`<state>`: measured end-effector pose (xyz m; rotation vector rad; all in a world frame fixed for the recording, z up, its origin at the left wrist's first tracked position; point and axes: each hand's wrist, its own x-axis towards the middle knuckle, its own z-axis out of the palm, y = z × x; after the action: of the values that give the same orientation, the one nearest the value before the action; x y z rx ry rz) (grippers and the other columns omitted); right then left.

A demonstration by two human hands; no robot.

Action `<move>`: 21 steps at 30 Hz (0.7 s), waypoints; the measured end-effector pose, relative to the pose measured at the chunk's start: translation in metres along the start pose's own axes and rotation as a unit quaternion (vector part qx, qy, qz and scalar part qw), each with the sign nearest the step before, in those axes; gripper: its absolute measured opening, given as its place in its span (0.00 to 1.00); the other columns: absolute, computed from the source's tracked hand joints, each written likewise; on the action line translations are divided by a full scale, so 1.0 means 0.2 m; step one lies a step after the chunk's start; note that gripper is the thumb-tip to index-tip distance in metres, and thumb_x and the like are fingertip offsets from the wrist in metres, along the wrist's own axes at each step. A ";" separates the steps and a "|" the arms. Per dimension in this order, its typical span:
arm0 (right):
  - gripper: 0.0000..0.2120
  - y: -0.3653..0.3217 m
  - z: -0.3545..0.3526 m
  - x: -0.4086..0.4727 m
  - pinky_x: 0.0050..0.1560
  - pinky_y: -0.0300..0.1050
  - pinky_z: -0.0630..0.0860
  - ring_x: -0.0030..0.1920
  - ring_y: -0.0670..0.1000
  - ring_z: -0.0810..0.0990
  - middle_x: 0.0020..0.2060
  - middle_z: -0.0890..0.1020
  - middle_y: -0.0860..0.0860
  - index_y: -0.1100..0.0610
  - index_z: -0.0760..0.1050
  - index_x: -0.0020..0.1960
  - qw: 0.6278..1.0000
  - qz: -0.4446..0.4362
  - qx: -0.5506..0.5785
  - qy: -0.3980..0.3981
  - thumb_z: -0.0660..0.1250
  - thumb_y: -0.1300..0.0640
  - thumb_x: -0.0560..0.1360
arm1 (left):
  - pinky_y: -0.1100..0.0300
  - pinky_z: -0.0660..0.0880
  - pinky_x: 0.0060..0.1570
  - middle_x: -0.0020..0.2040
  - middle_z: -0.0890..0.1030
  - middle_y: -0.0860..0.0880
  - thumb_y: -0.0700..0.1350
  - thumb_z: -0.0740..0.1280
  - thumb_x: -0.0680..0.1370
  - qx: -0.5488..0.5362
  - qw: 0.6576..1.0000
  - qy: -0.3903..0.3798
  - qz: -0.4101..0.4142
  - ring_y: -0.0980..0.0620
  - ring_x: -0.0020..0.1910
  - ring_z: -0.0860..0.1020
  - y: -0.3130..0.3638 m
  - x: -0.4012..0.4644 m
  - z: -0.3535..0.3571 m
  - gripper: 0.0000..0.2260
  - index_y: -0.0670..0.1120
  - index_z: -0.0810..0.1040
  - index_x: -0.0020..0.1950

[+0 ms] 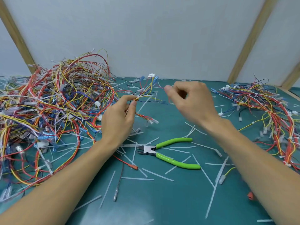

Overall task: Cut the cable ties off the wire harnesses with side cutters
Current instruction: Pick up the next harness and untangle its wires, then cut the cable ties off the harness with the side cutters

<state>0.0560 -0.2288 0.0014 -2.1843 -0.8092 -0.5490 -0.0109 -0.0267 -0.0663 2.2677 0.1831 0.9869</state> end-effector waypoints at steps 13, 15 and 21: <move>0.11 -0.11 -0.03 -0.07 0.45 0.41 0.76 0.47 0.45 0.81 0.44 0.84 0.40 0.46 0.83 0.52 0.864 0.006 -0.185 -0.469 0.78 0.49 0.71 | 0.46 0.76 0.36 0.29 0.77 0.40 0.47 0.61 0.84 -0.111 0.991 0.014 -0.077 0.39 0.31 0.76 -0.03 0.02 0.01 0.09 0.49 0.80 0.59; 0.10 -0.09 0.01 -0.08 0.44 0.43 0.76 0.46 0.47 0.80 0.42 0.83 0.41 0.47 0.82 0.49 0.869 -0.002 -0.191 -0.456 0.78 0.49 0.70 | 0.52 0.74 0.32 0.30 0.75 0.35 0.45 0.61 0.84 -0.150 0.983 0.033 -0.097 0.37 0.30 0.75 -0.03 0.04 0.00 0.09 0.48 0.80 0.59; 0.06 -0.06 0.02 -0.06 0.44 0.45 0.76 0.42 0.45 0.80 0.39 0.83 0.43 0.49 0.79 0.45 0.854 -0.014 -0.161 -0.495 0.76 0.51 0.74 | 0.66 0.68 0.27 0.27 0.75 0.45 0.44 0.61 0.85 -0.204 0.969 0.044 -0.136 0.55 0.25 0.70 -0.04 0.05 0.00 0.09 0.45 0.78 0.60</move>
<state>0.0402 -0.2244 -0.0022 -2.7532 -1.3275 0.5655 -0.0028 -0.0180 -0.0656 1.7731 0.2920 0.8866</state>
